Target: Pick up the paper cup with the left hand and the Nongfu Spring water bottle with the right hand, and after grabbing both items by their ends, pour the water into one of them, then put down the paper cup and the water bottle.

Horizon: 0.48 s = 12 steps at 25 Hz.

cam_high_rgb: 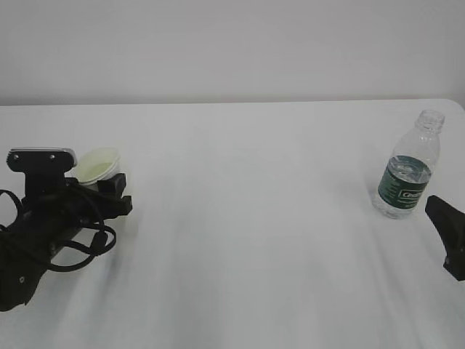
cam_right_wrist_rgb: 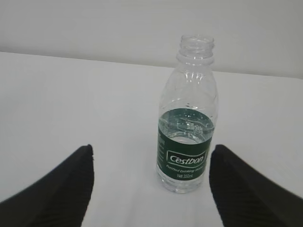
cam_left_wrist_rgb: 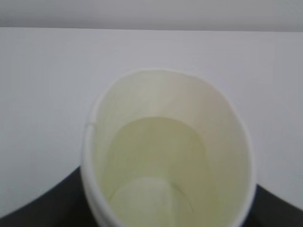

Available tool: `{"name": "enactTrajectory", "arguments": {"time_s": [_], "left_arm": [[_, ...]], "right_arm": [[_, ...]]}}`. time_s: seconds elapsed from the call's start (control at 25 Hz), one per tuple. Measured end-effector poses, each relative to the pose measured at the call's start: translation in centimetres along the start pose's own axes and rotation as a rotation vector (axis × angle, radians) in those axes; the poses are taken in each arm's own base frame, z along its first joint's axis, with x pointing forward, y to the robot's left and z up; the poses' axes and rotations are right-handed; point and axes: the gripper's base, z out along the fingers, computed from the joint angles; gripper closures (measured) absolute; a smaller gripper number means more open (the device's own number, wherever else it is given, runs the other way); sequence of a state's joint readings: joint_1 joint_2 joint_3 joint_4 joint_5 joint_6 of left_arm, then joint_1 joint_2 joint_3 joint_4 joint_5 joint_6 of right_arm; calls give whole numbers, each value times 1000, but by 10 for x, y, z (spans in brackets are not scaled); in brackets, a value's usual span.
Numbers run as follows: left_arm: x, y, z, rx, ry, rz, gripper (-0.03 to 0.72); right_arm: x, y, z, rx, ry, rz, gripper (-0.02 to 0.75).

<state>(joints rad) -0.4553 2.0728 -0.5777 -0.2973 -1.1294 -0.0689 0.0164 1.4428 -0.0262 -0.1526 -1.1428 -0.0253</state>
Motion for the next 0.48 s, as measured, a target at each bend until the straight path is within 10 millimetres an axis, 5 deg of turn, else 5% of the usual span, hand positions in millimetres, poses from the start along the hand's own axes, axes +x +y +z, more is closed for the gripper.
{"name": "enactTrajectory", "arguments": {"time_s": [0.48], "left_arm": [[-13,2,19,15,-61,-5,242]], "right_arm": [[0,0,0,-3,0,-2,163]]}}
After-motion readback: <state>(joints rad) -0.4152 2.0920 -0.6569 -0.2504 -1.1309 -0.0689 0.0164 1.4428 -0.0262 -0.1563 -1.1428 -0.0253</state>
